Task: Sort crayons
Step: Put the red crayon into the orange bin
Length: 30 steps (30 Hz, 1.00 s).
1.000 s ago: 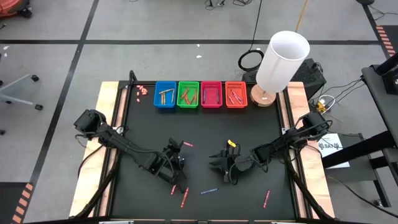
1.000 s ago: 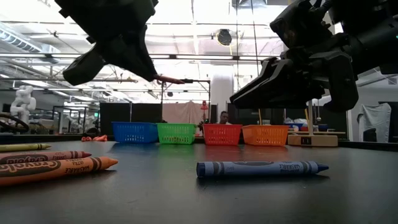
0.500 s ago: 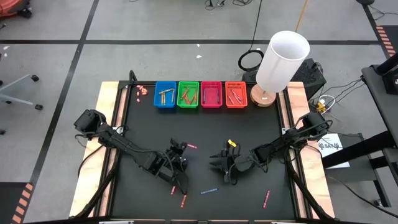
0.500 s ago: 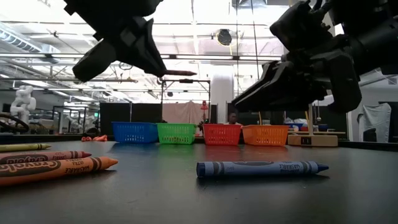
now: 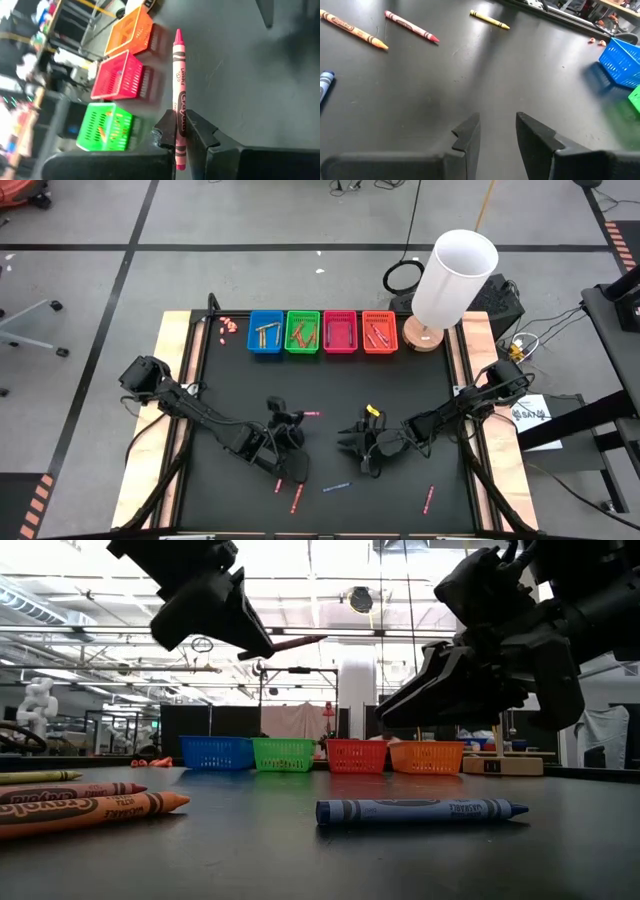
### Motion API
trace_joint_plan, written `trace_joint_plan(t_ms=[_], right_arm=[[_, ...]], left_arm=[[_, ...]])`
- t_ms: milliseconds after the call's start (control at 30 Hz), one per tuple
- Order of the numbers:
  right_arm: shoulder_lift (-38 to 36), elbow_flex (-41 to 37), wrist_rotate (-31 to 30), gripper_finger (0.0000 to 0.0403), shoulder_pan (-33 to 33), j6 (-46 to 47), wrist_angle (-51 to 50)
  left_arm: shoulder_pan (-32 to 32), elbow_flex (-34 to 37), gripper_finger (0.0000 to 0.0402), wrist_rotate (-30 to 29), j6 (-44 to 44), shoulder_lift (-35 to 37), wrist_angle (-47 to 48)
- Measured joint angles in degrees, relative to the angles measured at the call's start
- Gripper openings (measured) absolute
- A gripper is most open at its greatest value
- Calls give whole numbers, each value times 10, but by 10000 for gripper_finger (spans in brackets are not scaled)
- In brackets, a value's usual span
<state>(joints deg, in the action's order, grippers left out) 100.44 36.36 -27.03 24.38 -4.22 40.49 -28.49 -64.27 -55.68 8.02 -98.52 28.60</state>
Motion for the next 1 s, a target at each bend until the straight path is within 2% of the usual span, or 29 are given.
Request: trace_joint_plan(t_ms=[267,333,567,1000], right_arm=[[0,0,-1,110,0,-30,16],[0,0,-1,110,0,-31,18],[0,0,-2,110,0,-37,42],[0,0,-2,110,0,-163,116]], left_arm=[[0,0,17,0,191,0,-5],[0,0,17,2,216,0,-13],[6,0,17,3,216,0,-78],[19,0,17,6,217,0,-192]])
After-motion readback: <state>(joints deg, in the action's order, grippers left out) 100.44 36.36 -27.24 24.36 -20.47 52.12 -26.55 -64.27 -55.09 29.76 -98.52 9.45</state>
